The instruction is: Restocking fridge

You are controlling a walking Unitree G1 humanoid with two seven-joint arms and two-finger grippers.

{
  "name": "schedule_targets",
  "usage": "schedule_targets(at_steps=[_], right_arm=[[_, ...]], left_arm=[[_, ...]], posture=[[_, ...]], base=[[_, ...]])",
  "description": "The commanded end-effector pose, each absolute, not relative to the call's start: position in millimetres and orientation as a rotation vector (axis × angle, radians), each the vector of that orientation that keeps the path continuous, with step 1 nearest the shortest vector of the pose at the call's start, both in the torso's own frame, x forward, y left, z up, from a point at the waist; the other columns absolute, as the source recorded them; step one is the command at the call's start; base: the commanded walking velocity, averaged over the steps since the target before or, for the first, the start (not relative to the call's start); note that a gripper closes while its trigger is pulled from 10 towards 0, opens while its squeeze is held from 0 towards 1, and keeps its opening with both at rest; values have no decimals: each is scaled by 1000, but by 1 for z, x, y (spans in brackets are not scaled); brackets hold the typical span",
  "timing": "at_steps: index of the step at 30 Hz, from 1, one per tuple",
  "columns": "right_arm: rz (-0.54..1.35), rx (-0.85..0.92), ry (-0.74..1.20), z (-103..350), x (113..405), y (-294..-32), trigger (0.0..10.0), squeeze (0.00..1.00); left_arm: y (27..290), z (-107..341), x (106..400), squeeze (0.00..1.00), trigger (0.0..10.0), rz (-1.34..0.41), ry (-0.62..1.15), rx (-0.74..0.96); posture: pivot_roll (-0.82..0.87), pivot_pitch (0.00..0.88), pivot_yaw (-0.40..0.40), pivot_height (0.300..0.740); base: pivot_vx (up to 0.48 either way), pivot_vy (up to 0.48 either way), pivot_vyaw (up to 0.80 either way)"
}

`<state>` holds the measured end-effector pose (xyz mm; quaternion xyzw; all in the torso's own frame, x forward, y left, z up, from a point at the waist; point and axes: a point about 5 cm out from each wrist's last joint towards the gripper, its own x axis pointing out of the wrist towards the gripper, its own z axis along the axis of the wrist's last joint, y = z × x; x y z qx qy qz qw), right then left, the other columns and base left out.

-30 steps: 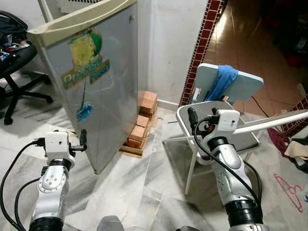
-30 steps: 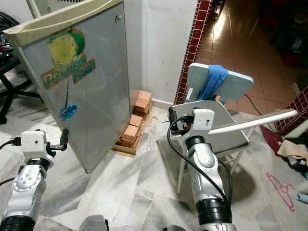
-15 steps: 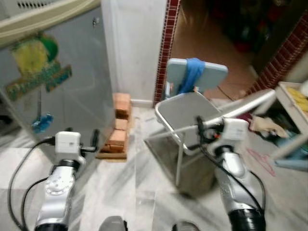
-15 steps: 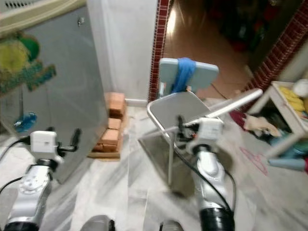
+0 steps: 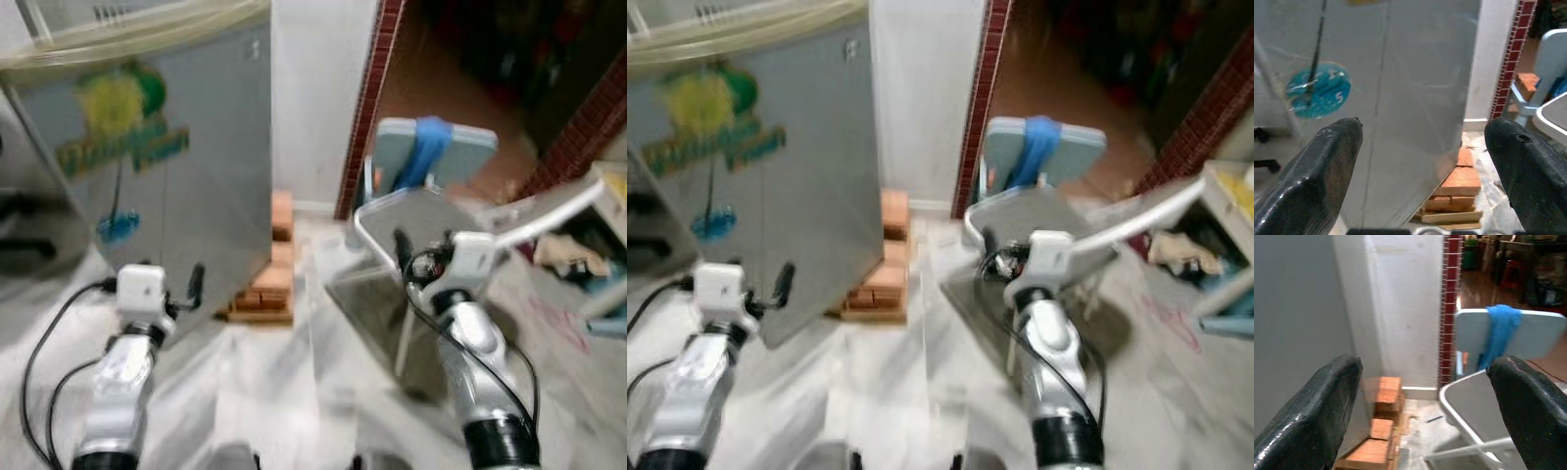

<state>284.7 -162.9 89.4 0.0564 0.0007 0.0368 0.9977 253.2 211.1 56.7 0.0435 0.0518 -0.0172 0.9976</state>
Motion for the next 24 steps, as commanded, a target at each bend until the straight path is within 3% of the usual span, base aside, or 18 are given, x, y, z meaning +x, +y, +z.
schedule_targets(at_steps=[1,24], right_arm=[[25,102,23,84,282,-179,10000,0],[14,88,36,80,281,-182,10000,0]], left_arm=[[200,57,257,0,10000,-69,99,70],[193,59,262,0,10000,-87,80,55]], posture=[[79,0,-24,740],[66,0,-20,740]], base=[[0,480,0],[0,480,-71]])
